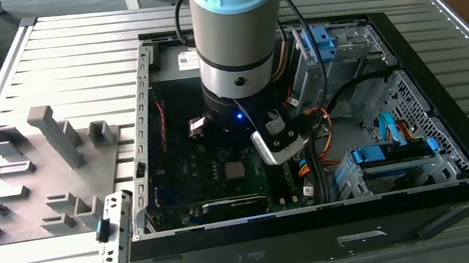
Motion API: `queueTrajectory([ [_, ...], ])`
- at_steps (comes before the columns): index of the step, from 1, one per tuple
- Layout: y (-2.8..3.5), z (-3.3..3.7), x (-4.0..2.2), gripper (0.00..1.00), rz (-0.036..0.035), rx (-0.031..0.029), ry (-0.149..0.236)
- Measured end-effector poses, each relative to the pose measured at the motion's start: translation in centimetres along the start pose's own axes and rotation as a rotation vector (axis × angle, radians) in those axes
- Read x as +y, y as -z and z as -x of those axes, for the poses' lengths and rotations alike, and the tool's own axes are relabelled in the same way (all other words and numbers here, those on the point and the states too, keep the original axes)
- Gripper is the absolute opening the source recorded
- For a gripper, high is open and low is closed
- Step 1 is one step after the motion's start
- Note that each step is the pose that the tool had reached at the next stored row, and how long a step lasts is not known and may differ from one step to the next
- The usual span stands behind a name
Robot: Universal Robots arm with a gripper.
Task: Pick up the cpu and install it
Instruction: 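Close the cpu cover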
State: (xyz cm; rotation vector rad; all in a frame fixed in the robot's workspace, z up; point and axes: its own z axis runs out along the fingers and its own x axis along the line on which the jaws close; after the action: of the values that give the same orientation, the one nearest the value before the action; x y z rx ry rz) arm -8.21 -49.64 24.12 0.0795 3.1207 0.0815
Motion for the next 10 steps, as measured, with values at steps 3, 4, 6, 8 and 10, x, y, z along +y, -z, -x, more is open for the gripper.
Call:
queueTrajectory([
  [3,-0.01,0.19,0.03,0.10,0.0000,0.0000,0.000],
  [4,-0.01,0.26,0.04,0.10,0.0000,0.0000,0.000],
  [6,-0.02,0.41,0.08,0.10,-0.0001,0.0001,0.000],
  [8,-0.04,0.56,0.13,0.10,0.0001,0.0000,0.000],
  [10,-0.05,0.64,0.14,0.10,0.0001,0.0001,0.002],
])
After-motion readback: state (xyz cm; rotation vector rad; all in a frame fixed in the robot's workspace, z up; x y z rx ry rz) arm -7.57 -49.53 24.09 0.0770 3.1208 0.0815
